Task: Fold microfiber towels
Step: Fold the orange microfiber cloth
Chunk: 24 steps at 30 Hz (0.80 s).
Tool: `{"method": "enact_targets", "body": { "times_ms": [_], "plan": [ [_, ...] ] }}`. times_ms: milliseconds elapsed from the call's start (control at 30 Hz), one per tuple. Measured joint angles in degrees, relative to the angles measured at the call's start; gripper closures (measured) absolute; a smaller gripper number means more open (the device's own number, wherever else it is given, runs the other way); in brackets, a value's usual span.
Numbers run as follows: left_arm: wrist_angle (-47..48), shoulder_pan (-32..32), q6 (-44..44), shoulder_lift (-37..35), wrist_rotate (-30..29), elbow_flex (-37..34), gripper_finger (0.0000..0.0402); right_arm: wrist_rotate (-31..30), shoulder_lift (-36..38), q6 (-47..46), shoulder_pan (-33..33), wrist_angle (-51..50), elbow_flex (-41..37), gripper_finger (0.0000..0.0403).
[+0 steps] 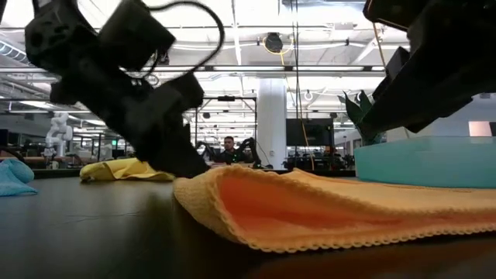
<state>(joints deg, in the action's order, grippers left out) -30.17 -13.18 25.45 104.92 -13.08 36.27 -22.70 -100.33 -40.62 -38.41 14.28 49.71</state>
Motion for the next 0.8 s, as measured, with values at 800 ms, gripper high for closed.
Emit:
{"method": "enact_targets", "body": {
  "times_ms": [800],
  "plan": [
    [2.44, -6.07, -14.07, -5.74, 10.17, -0.08, 0.0398, -5.76, -0.29, 7.28, 2.07, 1.33, 0.02, 0.0403]
  ]
}}
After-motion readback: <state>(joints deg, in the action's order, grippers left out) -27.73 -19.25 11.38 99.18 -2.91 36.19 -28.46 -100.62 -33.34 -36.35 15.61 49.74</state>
